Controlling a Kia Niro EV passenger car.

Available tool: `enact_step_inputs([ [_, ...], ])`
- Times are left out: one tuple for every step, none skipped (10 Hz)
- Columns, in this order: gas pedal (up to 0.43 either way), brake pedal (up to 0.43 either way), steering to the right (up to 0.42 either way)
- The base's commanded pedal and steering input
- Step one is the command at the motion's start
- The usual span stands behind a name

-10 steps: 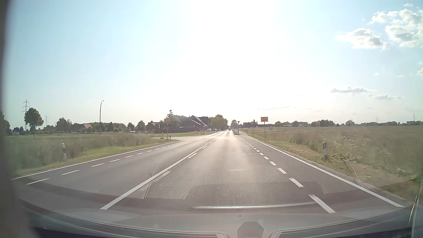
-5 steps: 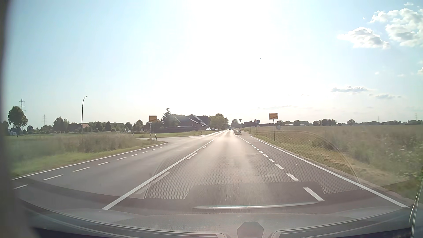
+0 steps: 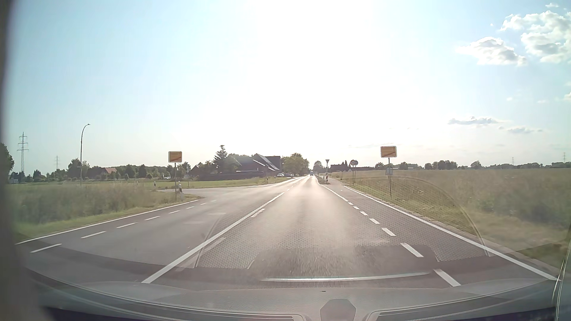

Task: Follow the waypoints while adhering to traffic rules and regulations

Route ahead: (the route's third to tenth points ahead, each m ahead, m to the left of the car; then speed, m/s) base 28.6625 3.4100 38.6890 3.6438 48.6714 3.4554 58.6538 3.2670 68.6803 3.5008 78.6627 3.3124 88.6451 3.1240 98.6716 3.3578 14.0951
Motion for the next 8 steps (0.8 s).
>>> enact_step_inputs([
  [0.067, 0.006, 0.000],
  [0.067, 0.006, 0.000],
  [0.067, 0.006, 0.000],
  [0.067, 0.006, 0.000],
  [0.067, 0.006, 0.000],
  [0.067, 0.006, 0.000],
  [0.067, 0.006, 0.000],
  [0.067, 0.006, 0.000],
])
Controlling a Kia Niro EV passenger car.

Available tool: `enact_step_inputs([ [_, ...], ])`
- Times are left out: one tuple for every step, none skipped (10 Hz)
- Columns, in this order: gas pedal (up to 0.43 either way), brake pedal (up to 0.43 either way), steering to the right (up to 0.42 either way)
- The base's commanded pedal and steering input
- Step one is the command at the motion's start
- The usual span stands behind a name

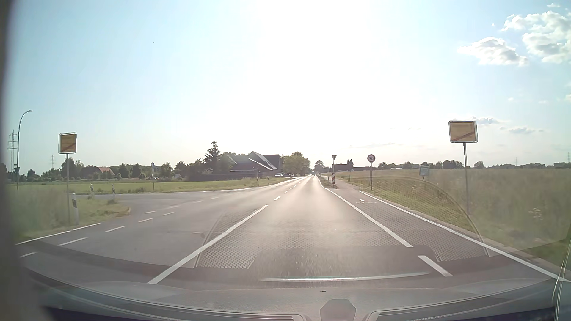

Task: Follow the waypoints while adhering to traffic rules and regulations

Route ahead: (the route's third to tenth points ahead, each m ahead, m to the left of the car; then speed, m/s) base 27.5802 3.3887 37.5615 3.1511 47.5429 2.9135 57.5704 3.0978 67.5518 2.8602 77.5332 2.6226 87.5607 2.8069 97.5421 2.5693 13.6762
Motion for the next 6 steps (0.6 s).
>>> enact_step_inputs([
  [0.059, 0.006, 0.000],
  [0.059, 0.006, 0.000],
  [0.067, 0.006, 0.000],
  [0.067, 0.006, 0.000],
  [0.067, 0.006, 0.000],
  [0.067, 0.006, 0.000],
])
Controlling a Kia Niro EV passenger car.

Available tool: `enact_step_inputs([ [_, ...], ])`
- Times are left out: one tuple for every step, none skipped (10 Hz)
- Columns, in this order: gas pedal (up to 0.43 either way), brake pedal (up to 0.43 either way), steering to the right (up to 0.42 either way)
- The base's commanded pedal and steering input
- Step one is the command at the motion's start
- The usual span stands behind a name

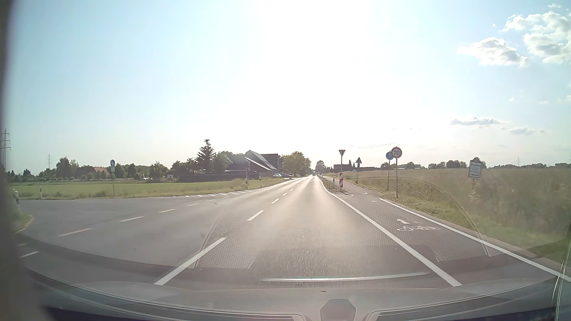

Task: Follow the waypoints while adhering to traffic rules and regulations

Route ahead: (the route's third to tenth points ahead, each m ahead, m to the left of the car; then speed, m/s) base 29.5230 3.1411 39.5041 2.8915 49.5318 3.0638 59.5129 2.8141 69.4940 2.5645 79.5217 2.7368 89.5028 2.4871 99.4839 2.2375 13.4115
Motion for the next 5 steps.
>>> enact_step_inputs([
  [0.079, 0.006, 0.000],
  [0.087, 0.006, 0.000],
  [0.110, 0.006, 0.000],
  [0.130, 0.006, 0.000],
  [0.150, 0.006, 0.000],
])
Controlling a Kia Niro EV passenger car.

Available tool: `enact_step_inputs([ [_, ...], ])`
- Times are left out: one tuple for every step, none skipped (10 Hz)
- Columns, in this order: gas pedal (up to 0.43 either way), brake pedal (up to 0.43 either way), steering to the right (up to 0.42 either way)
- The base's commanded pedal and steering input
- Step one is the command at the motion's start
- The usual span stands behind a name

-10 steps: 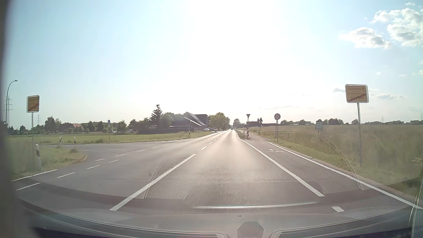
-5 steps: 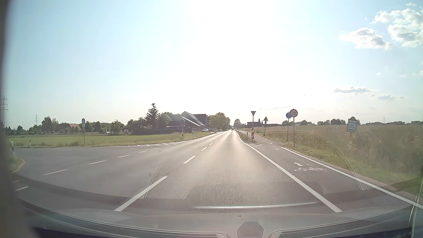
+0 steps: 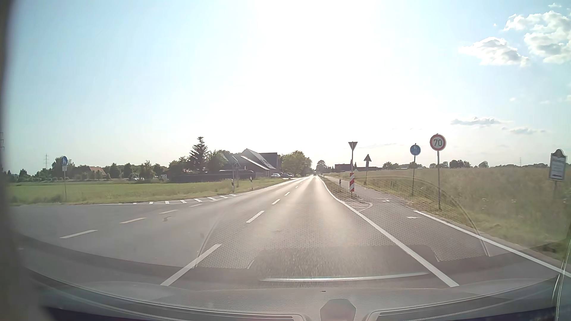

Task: Follow the waypoints while adhering to traffic rules and regulations

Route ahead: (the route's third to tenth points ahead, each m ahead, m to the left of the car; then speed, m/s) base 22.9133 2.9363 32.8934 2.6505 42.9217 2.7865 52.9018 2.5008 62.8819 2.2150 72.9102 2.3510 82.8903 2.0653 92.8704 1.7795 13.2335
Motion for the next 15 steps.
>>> enact_step_inputs([
  [0.150, 0.006, 0.000],
  [0.157, 0.006, 0.001],
  [0.177, 0.006, 0.003],
  [0.209, 0.006, 0.004],
  [0.209, 0.006, 0.004],
  [0.209, 0.006, 0.004],
  [0.209, 0.006, 0.005],
  [0.220, 0.006, 0.006],
  [0.220, 0.006, 0.007],
  [0.220, 0.006, 0.008],
  [0.220, 0.006, 0.009],
  [0.220, 0.006, 0.004],
  [0.220, 0.006, 0.002],
  [0.220, 0.006, 0.003],
  [0.220, 0.006, 0.006],
])
